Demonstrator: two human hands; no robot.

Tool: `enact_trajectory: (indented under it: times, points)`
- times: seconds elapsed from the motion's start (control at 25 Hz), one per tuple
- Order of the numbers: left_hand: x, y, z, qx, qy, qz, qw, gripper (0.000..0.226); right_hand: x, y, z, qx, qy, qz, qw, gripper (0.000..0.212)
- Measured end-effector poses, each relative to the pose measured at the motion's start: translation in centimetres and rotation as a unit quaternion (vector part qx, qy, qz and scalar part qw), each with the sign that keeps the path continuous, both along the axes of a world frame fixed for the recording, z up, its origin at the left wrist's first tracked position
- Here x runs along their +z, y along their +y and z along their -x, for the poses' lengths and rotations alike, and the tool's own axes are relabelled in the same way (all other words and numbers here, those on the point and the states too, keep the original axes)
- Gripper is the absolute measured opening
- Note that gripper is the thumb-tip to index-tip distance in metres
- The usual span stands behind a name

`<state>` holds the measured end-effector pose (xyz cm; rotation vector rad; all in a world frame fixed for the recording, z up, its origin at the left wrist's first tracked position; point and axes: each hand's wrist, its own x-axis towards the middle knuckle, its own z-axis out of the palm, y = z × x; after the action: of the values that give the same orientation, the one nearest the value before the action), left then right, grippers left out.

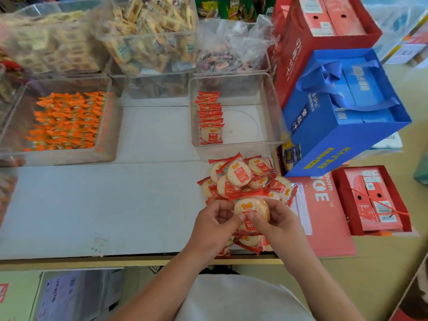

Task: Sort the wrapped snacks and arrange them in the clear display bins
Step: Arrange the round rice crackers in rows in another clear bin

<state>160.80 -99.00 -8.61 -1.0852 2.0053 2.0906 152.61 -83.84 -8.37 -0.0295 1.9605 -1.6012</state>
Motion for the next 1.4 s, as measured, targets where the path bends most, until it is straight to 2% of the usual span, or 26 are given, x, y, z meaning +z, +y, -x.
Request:
enact_trajectory:
  times: [0.12,0.2,0.32,0.52,0.64,0.8,0.88,0.96,1.08,1.16,1.24,1.4]
  points:
    - [-0.8,-0.4,2.4,-0.031,-0.021,0.018,0.999,0.008,-0.1,1.3,1.0,-0.044,0.0,0.004,0.999,0.026]
    - [-2.4,-1.6,4.5,0.011,-0.06,0.059,0.996,0.01,-0.1,1.7,1.8,-0.07,-0.002,0.003,0.998,0.026]
    - [-5.4,-3.4,7.9,0.053,-0.112,0.121,0.985,0.031,-0.6,1.8,3.2,-0.084,-0.006,0.003,0.996,0.031]
    - [-7.4,-3.5,11.7,0.072,-0.139,0.163,0.974,0.063,-1.1,1.1,6.4,-0.062,0.026,-0.033,0.997,0.028]
    - [-8.2,-3.0,12.6,0.066,-0.119,0.191,0.972,0.068,-1.4,0.7,8.4,-0.049,0.05,-0.069,0.995,0.029]
    - [-8.2,-3.5,13.0,0.076,-0.11,0.145,0.98,0.065,-1.4,-0.6,10.5,-0.033,0.064,-0.084,0.994,0.046]
    - [-7.2,-4.2,12.8,0.099,-0.09,0.109,0.985,0.046,-1.8,-1.2,11.2,-0.029,0.062,-0.09,0.994,0.05]
    - [-5.4,-5.2,12.0,0.11,-0.067,0.083,0.988,0.036,-1.9,-1.8,11.8,-0.019,0.064,-0.093,0.993,0.046]
    - [-1.6,-6.8,10.4,0.126,-0.006,0.029,0.992,0.04,-1.8,-2.5,12.2,-0.011,0.055,-0.092,0.994,0.044]
    - [1.0,-7.6,9.4,0.111,0.039,-0.018,0.993,0.049,-1.2,-3.1,12.0,0.01,0.049,-0.083,0.995,0.048]
    - [2.9,-7.5,8.8,0.082,0.055,-0.052,0.994,0.048,-0.6,-3.6,11.4,0.034,0.045,-0.069,0.996,0.051]
    - [3.7,-5.5,8.2,0.069,0.058,-0.029,0.995,0.035,1.4,-4.7,9.4,0.086,0.09,-0.048,0.991,0.052]
